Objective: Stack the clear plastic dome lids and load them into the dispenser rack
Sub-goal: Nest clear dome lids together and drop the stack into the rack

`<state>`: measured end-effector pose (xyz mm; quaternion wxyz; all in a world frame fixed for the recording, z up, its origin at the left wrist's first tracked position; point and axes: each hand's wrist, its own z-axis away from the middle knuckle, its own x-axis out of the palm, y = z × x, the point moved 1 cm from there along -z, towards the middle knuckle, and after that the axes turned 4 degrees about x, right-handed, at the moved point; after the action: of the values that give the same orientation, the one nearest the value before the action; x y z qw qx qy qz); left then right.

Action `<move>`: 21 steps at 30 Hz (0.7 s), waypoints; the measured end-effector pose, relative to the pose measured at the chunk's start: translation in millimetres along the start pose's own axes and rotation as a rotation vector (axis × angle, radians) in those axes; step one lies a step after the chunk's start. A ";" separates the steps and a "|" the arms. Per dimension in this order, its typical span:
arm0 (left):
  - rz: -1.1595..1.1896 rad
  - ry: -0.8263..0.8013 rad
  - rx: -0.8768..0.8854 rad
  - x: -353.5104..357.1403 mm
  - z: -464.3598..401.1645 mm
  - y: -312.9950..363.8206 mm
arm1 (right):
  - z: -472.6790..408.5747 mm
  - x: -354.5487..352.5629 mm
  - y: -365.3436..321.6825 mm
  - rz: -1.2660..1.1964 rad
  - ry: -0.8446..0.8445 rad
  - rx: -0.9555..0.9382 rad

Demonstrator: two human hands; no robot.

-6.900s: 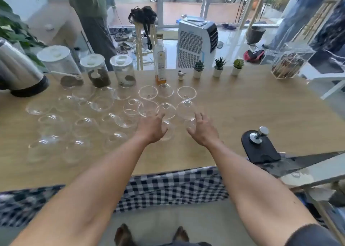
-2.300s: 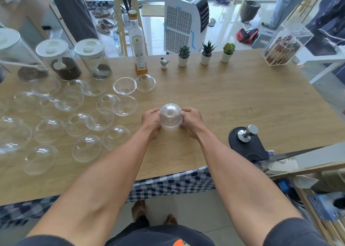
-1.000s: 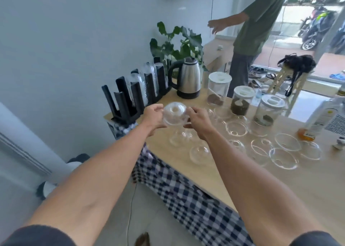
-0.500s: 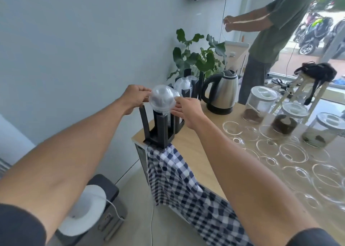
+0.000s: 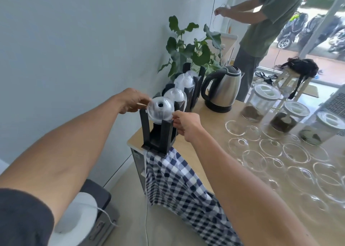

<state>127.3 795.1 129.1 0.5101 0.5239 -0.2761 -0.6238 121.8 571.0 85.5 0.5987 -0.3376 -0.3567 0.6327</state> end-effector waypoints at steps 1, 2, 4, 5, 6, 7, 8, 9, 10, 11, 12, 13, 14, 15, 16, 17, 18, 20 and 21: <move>0.007 -0.032 -0.049 -0.7 -5.9 -4.6 | -3.5 1.4 5.1 -0.012 0.003 0.025; 0.014 -0.067 -0.097 -1.4 -11.8 -8.8 | -7.1 2.5 10.2 -0.020 0.008 0.049; 0.017 -0.123 -0.185 -3.0 -25.6 -19.2 | -15.2 4.7 19.6 -0.037 0.023 0.091; 0.015 -0.138 -0.223 -3.0 -32.4 -25.8 | -18.6 5.9 24.6 -0.046 0.027 0.108; 0.016 -0.148 -0.255 -2.1 -38.6 -33.4 | -22.1 7.1 29.6 -0.052 0.030 0.122; 0.020 -0.154 -0.280 -0.3 -43.7 -41.4 | -25.3 8.4 34.5 -0.054 0.034 0.133; 0.029 -0.159 -0.298 2.4 -47.3 -49.0 | -28.8 9.3 39.7 -0.050 0.038 0.141; 0.046 -0.165 -0.308 5.3 -49.9 -56.6 | -32.3 9.7 45.1 -0.042 0.044 0.147; 0.070 -0.171 -0.313 8.6 -52.3 -64.3 | -35.6 9.8 50.2 -0.030 0.052 0.153; 0.092 -0.177 -0.315 11.9 -53.8 -71.2 | -38.1 9.5 54.4 -0.015 0.059 0.156; 0.109 -0.186 -0.312 15.6 -54.5 -76.6 | -41.2 8.8 58.6 0.004 0.065 0.153; 0.120 -0.197 -0.308 18.9 -55.2 -81.8 | -43.9 8.5 62.3 0.026 0.070 0.147; 0.125 -0.209 -0.303 21.8 -56.1 -86.1 | -46.7 8.7 65.5 0.050 0.074 0.143; 0.120 -0.218 -0.299 24.0 -57.0 -89.7 | -49.2 9.6 68.3 0.070 0.076 0.141; 0.114 -0.224 -0.297 25.9 -58.6 -93.2 | -52.4 10.8 71.0 0.084 0.081 0.139; 0.107 -0.227 -0.300 27.4 -60.6 -95.7 | -55.3 11.6 72.8 0.096 0.088 0.135; 0.100 -0.227 -0.304 28.8 -62.4 -97.6 | -58.2 12.5 73.8 0.110 0.096 0.132; 0.065 -0.221 -0.309 29.5 -65.5 -100.2 | -64.4 14.3 75.4 0.135 0.114 0.130; 0.038 -0.222 -0.314 29.8 -66.6 -100.8 | -67.6 15.3 75.8 0.157 0.121 0.128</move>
<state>156.7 813.2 9.5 0.5637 0.3605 -0.2395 -0.7035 139.5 587.3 -14.4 0.5882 -0.3631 -0.2511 0.6776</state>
